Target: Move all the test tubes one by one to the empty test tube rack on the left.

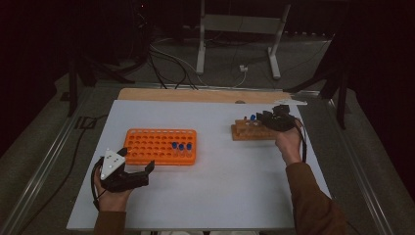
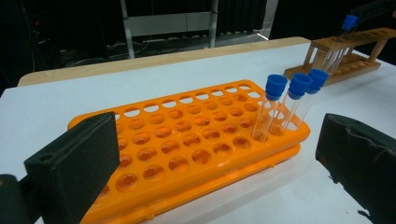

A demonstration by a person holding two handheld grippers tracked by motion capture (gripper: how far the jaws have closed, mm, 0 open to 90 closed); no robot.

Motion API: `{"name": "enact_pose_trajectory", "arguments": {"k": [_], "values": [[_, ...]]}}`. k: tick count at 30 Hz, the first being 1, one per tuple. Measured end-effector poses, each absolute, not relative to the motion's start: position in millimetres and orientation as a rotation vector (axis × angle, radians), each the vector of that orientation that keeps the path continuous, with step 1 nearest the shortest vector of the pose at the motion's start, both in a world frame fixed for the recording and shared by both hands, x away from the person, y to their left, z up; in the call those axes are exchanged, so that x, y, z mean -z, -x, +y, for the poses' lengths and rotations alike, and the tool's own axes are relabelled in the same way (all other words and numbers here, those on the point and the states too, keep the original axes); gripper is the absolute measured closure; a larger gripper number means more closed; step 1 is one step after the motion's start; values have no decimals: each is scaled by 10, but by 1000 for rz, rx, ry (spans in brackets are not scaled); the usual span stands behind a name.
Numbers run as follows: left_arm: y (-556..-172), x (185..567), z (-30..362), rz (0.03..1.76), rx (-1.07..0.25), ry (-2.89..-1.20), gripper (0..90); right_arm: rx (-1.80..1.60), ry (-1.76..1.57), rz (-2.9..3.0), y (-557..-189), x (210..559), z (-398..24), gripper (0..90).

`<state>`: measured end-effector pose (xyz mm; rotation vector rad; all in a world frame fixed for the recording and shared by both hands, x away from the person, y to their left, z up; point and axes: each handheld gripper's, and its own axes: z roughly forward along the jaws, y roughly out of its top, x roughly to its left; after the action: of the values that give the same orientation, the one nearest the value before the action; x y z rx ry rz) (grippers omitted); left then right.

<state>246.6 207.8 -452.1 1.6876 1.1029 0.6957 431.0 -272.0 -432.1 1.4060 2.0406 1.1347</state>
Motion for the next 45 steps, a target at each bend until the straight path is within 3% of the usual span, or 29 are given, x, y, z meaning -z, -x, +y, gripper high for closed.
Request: {"name": "enact_pose_trajectory", "arguments": {"k": [6, 22, 45], "values": [[-2467, 4522, 2077, 1103, -696, -1688, 8, -1094, -1409, 2074, -4345, 4431, -2677, 744], [-2469, 4529, 2078, 1108, -693, -1691, 8, -1068, -1386, 2053, -4293, 4450, -2637, 759], [-2469, 4537, 2081, 1115, -694, -1688, 8, -1157, -1255, 1958, -4055, 3911, -2711, 761]]}}
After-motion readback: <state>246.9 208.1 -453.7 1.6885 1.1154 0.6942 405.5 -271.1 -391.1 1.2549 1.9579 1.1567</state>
